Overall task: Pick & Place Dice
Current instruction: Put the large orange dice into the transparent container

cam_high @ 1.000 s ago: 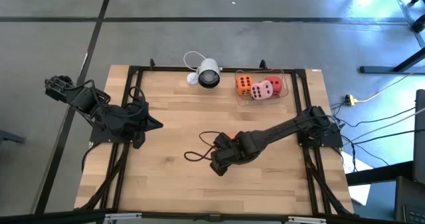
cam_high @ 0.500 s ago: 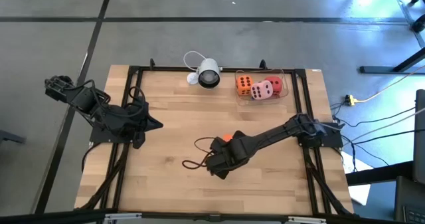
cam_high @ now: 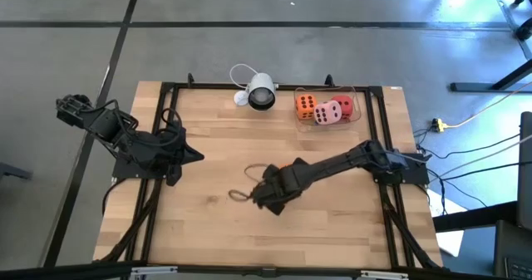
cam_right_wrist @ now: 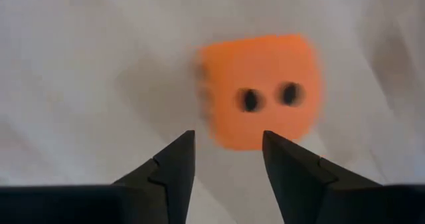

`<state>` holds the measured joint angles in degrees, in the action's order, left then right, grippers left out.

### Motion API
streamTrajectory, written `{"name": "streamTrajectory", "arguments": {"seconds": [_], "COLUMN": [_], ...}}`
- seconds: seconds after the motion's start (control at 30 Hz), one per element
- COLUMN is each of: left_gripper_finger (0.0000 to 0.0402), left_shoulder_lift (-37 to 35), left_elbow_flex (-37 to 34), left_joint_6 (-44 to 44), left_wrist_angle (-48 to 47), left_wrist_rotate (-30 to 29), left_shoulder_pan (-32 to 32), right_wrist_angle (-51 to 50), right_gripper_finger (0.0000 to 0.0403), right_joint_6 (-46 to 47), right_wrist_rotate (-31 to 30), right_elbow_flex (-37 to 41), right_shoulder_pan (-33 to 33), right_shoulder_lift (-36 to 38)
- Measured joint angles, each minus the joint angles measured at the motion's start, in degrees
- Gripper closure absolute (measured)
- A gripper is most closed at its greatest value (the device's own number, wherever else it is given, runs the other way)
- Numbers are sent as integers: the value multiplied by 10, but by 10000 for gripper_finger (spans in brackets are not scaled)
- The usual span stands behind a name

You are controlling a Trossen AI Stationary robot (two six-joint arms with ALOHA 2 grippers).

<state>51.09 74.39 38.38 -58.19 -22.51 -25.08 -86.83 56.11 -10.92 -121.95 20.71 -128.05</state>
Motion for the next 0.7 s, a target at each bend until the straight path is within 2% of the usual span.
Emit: {"name": "streamTrajectory", "arguments": {"seconds": [0.07,0.13,0.23,0.43,0.7], "left_gripper_finger": [397,397,397,397,397], "left_shoulder_lift": [0,0,0,0,0], "left_elbow_flex": [0,0,0,0,0], "left_joint_6": [0,0,0,0,1], "left_wrist_angle": [0,0,0,0,0], "left_wrist_rotate": [0,0,0,1,1], "left_shoulder_pan": [0,0,0,0,0], "right_wrist_angle": [-21,-19,-15,9,96], "right_gripper_finger": [217,203,174,120,104], "right_joint_6": [15,-7,-39,-42,-57], "right_wrist_rotate": [7,19,26,25,0], "right_elbow_flex": [1,9,21,69,153], "right_shoulder_pan": [-8,-10,-7,-8,-6], "right_shoulder_lift": [0,0,0,1,10]}}
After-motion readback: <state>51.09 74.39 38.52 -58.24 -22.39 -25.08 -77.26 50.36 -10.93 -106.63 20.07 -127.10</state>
